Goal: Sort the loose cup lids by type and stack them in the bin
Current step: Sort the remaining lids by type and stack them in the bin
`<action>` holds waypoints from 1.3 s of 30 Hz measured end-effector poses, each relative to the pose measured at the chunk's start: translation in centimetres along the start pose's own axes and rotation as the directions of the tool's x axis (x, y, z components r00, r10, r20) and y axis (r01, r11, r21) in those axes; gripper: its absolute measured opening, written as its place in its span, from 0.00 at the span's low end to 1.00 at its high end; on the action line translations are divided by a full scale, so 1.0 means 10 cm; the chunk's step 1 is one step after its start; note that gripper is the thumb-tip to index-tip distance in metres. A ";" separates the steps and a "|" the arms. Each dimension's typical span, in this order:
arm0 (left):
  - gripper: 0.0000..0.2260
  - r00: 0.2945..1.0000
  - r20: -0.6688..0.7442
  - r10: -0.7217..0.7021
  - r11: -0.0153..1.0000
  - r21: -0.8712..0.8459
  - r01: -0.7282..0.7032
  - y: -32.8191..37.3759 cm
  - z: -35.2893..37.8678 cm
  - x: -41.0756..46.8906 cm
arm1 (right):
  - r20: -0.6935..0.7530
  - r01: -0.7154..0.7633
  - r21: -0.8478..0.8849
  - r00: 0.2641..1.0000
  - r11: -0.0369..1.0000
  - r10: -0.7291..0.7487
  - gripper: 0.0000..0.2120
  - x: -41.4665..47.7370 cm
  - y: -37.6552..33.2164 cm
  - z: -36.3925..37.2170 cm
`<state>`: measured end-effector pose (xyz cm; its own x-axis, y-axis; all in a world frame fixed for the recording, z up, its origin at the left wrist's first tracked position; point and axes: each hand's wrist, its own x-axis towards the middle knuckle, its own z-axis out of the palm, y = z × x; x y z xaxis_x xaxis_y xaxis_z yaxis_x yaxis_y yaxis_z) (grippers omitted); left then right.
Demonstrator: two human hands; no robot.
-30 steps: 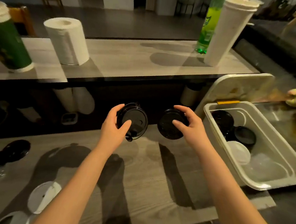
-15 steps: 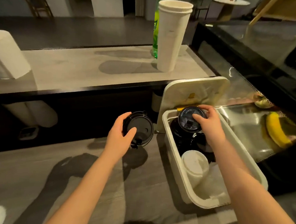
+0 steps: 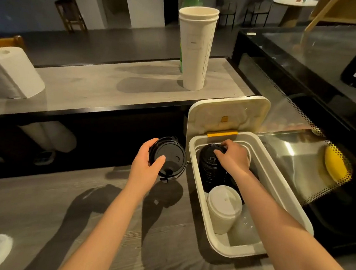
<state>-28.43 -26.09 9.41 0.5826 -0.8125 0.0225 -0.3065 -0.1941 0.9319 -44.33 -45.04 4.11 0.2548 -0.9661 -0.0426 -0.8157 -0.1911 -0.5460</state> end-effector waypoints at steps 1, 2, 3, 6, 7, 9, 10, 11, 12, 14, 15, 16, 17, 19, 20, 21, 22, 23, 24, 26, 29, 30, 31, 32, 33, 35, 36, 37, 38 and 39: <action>0.22 1.000 0.003 0.004 1.000 0.000 -0.004 0.04 0.01 -0.01 | -0.009 0.018 -0.031 1.000 0.999 -0.018 0.21 -0.02 -0.02 -0.04; 0.22 1.000 0.005 0.006 1.000 -0.005 -0.006 0.07 0.03 -0.02 | -0.043 0.042 -0.033 0.998 0.999 -0.044 0.22 -0.04 -0.05 -0.08; 0.21 1.000 0.005 0.009 1.000 -0.010 -0.009 0.11 0.04 -0.02 | -0.089 0.074 0.013 0.993 0.997 -0.073 0.23 -0.09 -0.09 -0.14; 0.20 1.000 0.011 0.017 0.999 -0.041 -0.016 0.21 0.13 -0.01 | -0.112 0.201 0.399 0.979 0.895 -0.170 0.21 -0.29 -0.23 -0.37; 0.20 1.000 0.018 0.020 0.998 -0.060 -0.019 0.24 0.17 -0.01 | -0.033 0.201 0.527 0.976 0.826 -0.216 0.21 -0.39 -0.27 -0.46; 0.20 0.998 0.038 0.045 0.995 -0.094 -0.041 0.30 0.27 -0.01 | 0.169 0.145 0.664 0.927 0.734 -0.335 0.19 -0.54 -0.31 -0.62; 0.20 0.997 0.052 0.064 0.993 -0.105 -0.058 0.34 0.32 0.00 | 0.233 0.139 0.667 0.895 0.732 -0.381 0.18 -0.59 -0.30 -0.67; 0.19 0.994 0.068 0.084 0.991 -0.112 -0.076 0.37 0.38 0.00 | 0.256 0.144 0.661 0.880 0.737 -0.401 0.16 -0.62 -0.29 -0.72; 0.19 0.992 0.085 0.097 0.989 -0.120 -0.087 0.39 0.44 0.01 | 0.248 0.142 0.661 0.885 0.737 -0.393 0.15 -0.62 -0.26 -0.76; 0.19 0.987 0.126 0.100 0.985 -0.150 -0.081 0.41 0.56 0.02 | 0.243 0.072 0.711 0.908 0.700 -0.341 0.14 -0.59 -0.19 -0.84; 0.19 0.984 0.150 0.091 0.985 -0.162 -0.066 0.42 0.62 0.02 | 0.268 0.026 0.728 0.909 0.685 -0.319 0.14 -0.57 -0.15 -0.87; 0.20 0.982 0.170 0.087 0.986 -0.155 -0.060 0.43 0.69 0.03 | 0.290 0.008 0.721 0.905 0.693 -0.312 0.13 -0.55 -0.12 -0.91; 0.20 0.978 0.185 0.094 0.989 -0.128 -0.071 0.42 0.75 0.04 | 0.307 -0.001 0.707 0.902 0.708 -0.305 0.12 -0.54 -0.09 -0.94; 0.20 0.970 0.214 0.113 0.992 -0.083 -0.097 0.42 0.85 0.09 | 0.303 0.000 0.697 0.907 0.717 -0.294 0.06 -0.53 -0.05 -0.97; 0.19 0.966 0.234 0.110 0.993 -0.078 -0.094 0.43 0.90 0.12 | 0.285 0.008 0.691 0.916 0.723 -0.283 0.04 -0.52 -0.03 -0.98; 0.19 0.961 0.258 0.103 0.993 -0.077 -0.086 0.43 0.94 0.14 | 0.263 0.015 0.690 0.926 0.723 -0.270 0.04 -0.52 -0.01 -1.00; 0.19 0.956 0.276 0.102 0.994 -0.066 -0.087 0.43 0.97 0.17 | 0.238 0.021 0.680 0.939 0.733 -0.248 0.04 -0.50 0.02 -1.02; 0.20 0.952 0.284 0.110 0.994 -0.027 -0.106 0.43 0.99 0.19 | 0.208 0.018 0.672 0.955 0.741 -0.213 0.04 -0.47 0.06 -1.04; 0.20 0.950 0.283 0.131 0.988 0.038 -0.147 0.40 1.01 0.23 | 0.170 0.020 0.655 0.970 0.755 -0.174 0.04 -0.44 0.11 -1.07; 0.20 0.927 0.304 0.221 0.907 0.285 -0.310 0.30 1.04 0.31 | 0.147 -0.011 0.583 0.985 0.813 -0.092 0.05 -0.37 0.20 -1.11; 0.22 0.841 0.511 0.176 0.619 0.607 -0.498 0.11 1.09 0.38 | 0.250 -0.058 0.381 0.967 0.923 -0.042 0.03 -0.27 0.25 -1.12; 0.22 0.823 0.553 0.131 0.542 0.655 -0.526 0.06 1.11 0.38 | 0.285 -0.056 0.293 0.958 0.954 -0.032 0.06 -0.23 0.26 -1.09; 0.22 0.816 0.568 0.110 0.494 0.681 -0.541 0.01 1.13 0.37 | 0.314 -0.055 0.213 0.949 0.975 -0.016 0.09 -0.19 0.26 -1.07; 0.22 0.817 0.566 0.114 0.478 0.690 -0.544 -0.02 1.14 0.36 | 0.336 -0.052 0.143 0.942 0.988 0.001 0.13 -0.16 0.26 -1.04; 0.22 0.821 0.557 0.125 0.479 0.691 -0.541 -0.03 1.15 0.35 | 0.352 -0.042 0.079 0.936 0.996 0.012 0.15 -0.14 0.25 -1.00; 0.22 0.826 0.549 0.126 0.482 0.694 -0.535 -0.02 1.15 0.35 | 0.365 -0.015 -0.045 0.931 0.999 0.030 0.17 -0.10 0.27 -0.90; 0.22 0.826 0.550 0.122 0.479 0.696 -0.535 -0.02 1.15 0.35 | 0.368 0.005 -0.109 0.929 0.994 0.036 0.17 -0.09 0.29 -0.84; 0.23 0.825 0.552 0.120 0.476 0.697 -0.536 -0.02 1.16 0.35 | 0.366 0.031 -0.183 0.930 0.983 0.038 0.16 -0.09 0.31 -0.77; 0.23 0.824 0.555 0.119 0.474 0.697 -0.538 -0.02 1.16 0.35 | 0.351 0.062 -0.253 0.936 0.965 0.032 0.16 -0.09 0.34 -0.69; 0.23 0.823 0.556 0.117 0.478 0.695 -0.538 -0.02 1.16 0.35 | 0.315 0.093 -0.317 0.949 0.944 0.012 0.14 -0.11 0.37 -0.62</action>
<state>-35.05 -35.23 5.14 0.0248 -0.9970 -0.0734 -0.9827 -0.0378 0.1814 -50.87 -45.78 7.28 0.3955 -0.8645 -0.3101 -0.9108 -0.3256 -0.2537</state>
